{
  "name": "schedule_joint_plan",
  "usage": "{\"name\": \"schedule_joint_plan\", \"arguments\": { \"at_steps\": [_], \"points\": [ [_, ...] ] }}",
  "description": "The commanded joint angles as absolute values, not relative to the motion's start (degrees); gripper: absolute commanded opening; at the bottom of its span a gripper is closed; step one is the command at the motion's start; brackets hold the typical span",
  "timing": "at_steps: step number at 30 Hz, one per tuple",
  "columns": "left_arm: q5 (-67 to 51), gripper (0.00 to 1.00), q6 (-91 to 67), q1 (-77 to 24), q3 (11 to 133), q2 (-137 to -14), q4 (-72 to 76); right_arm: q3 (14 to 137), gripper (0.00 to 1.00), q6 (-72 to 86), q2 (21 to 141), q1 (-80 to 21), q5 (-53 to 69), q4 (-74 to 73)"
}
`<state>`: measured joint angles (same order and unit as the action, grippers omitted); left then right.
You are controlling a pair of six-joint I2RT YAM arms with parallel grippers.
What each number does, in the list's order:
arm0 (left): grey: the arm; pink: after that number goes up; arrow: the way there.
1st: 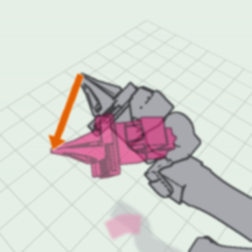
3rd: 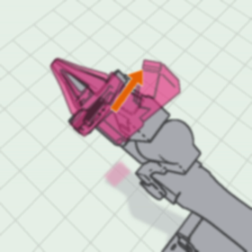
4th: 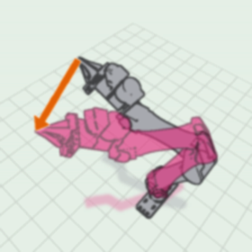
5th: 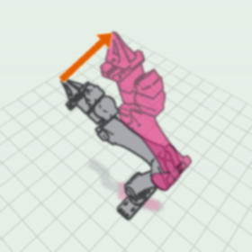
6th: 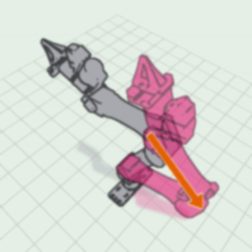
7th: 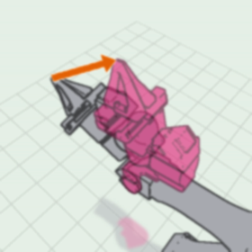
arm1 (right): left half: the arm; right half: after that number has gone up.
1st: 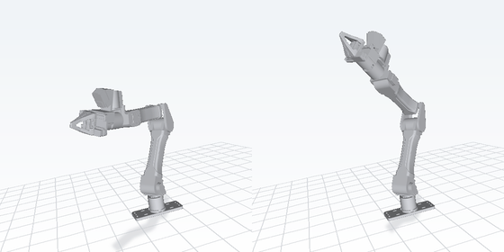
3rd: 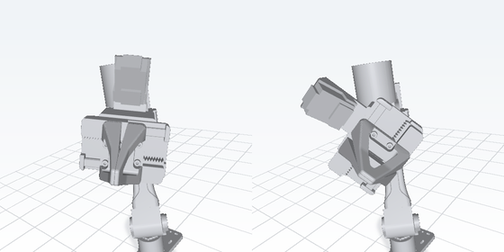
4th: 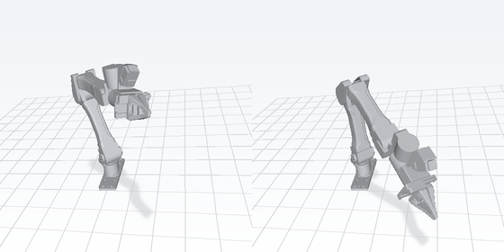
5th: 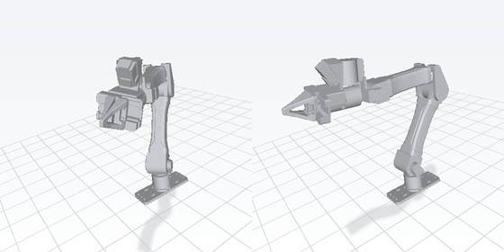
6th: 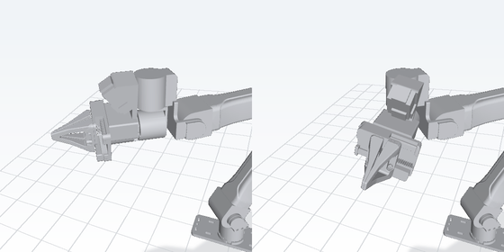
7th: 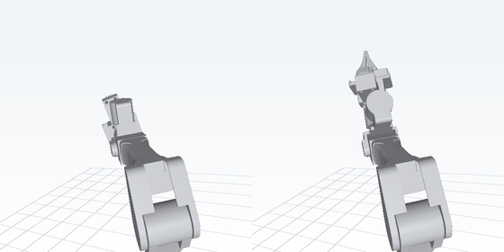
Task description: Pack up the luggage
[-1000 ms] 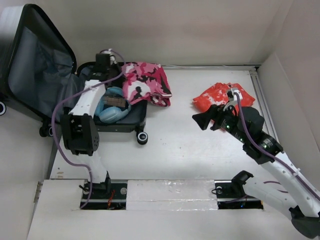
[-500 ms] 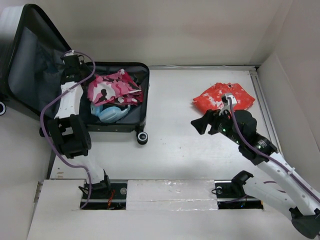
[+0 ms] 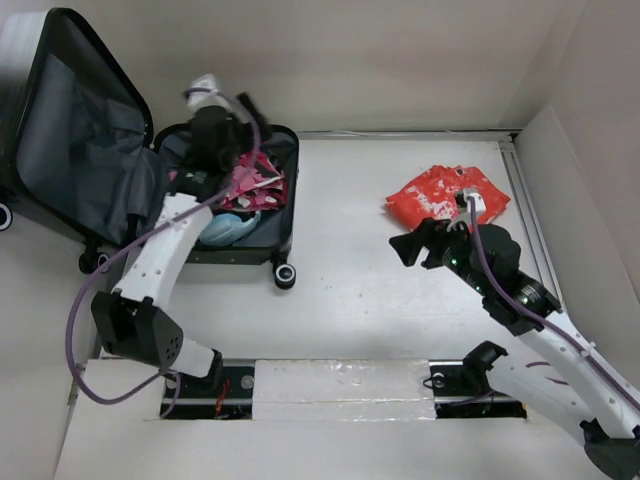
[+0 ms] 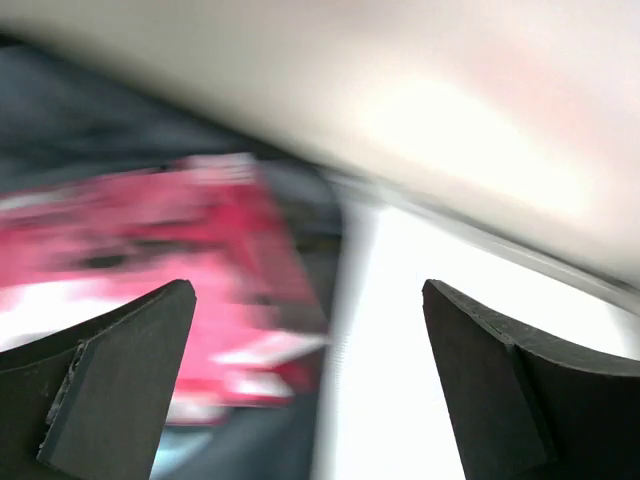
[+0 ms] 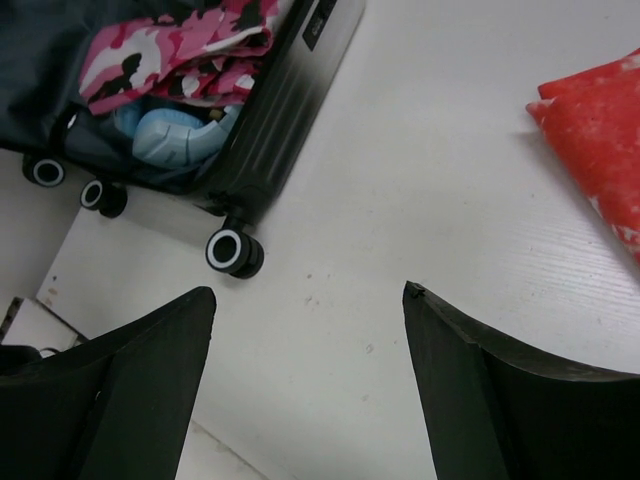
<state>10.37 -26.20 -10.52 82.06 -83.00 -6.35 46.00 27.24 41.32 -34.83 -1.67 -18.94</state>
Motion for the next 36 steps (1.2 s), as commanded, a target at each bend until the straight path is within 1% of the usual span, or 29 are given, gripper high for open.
{"name": "schedule_joint_plan", "arguments": {
  "at_steps": [1, 2, 3, 5, 6, 7, 8, 9, 10, 13, 14, 17, 18, 23, 30, 33, 36],
  "points": [
    [18.2, 0.91, -25.8, -24.4, 86.0, -83.6, -3.6, 50.1, 0.81, 28.7, 37.9, -34.5, -7.0, -19.1],
    [22.2, 0.91, -26.7, -27.7, 87.2, -85.1, -4.5, 51.1, 0.81, 28.7, 36.9, -35.0, -9.2, -19.9],
    [23.5, 0.89, -27.9, -33.3, 88.0, -87.9, -4.5, 53.6, 0.81, 28.7, 35.9, -35.0, -10.5, -20.8],
    [24.7, 0.84, -29.3, -38.3, 88.0, -90.5, -3.4, 56.1, 0.81, 28.7, 32.9, -35.0, -13.3, -23.4],
    [25.3, 0.84, -30.5, -40.6, 88.0, -91.8, -2.3, 58.9, 0.81, 28.0, 32.1, -35.0, -15.9, -24.2],
    [25.3, 0.8, -32.8, -44.4, 87.1, -94.8, -1.3, 60.3, 0.81, 28.0, 31.5, -35.0, -16.8, -25.1],
    [24.7, 0.79, -33.9, -46.4, 87.1, -96.7, -0.5, 61.5, 0.82, 27.4, 30.9, -35.0, -17.3, -25.8],
    [25.7, 0.79, -34.7, -48.2, 87.6, -98.8, 0.1, 62.7, 0.82, 27.4, 30.9, -35.0, -18.4, -27.3],
    [26.3, 0.79, -35.2, -51.7, 90.2, -103.7, 0.1, 64.2, 0.82, 26.9, 30.9, -35.0, -18.4, -27.3],
    [24.7, 0.81, -39.5, -55.1, 96.0, -112.1, -1.9, 65.3, 0.84, 26.4, 30.9, -35.0, -19.4, -28.7],
    [24.7, 0.81, -40.9, -56.2, 100.8, -117.9, -2.8, 65.3, 0.84, 26.4, 30.9, -35.0, -19.4, -29.5],
    [20.8, 0.82, -46.8, -56.2, 107.8, -127.1, -5.4, 64.8, 0.84, 26.4, 31.5, -35.0, -18.8, -30.1],
    [20.0, 0.82, -47.8, -56.2, 108.4, -128.7, -4.5, 64.2, 0.84, 26.4, 31.5, -35.0, -18.0, -30.1],
    [16.2, 0.83, -54.5, -55.1, 108.9, -134.2, -0.8, 62.3, 0.85, 26.4, 31.5, -35.0, -15.6, -30.1],
    [11.9, 0.83, -59.5, -54.1, 113.9, -141.8, -1.3, 60.5, 0.85, 26.4, 31.4, -35.0, -13.6, -28.9],
    [10.5, 0.76, -61.2, -54.1, 116.3, -144.7, -1.3, 60.5, 0.85, 26.4, 30.8, -35.0, -13.1, -28.9],
    [11.5, 0.69, -61.2, -54.6, 117.4, -145.3, -1.3, 61.1, 0.85, 26.4, 30.2, -35.0, -13.1, -28.9]
  ]
}}
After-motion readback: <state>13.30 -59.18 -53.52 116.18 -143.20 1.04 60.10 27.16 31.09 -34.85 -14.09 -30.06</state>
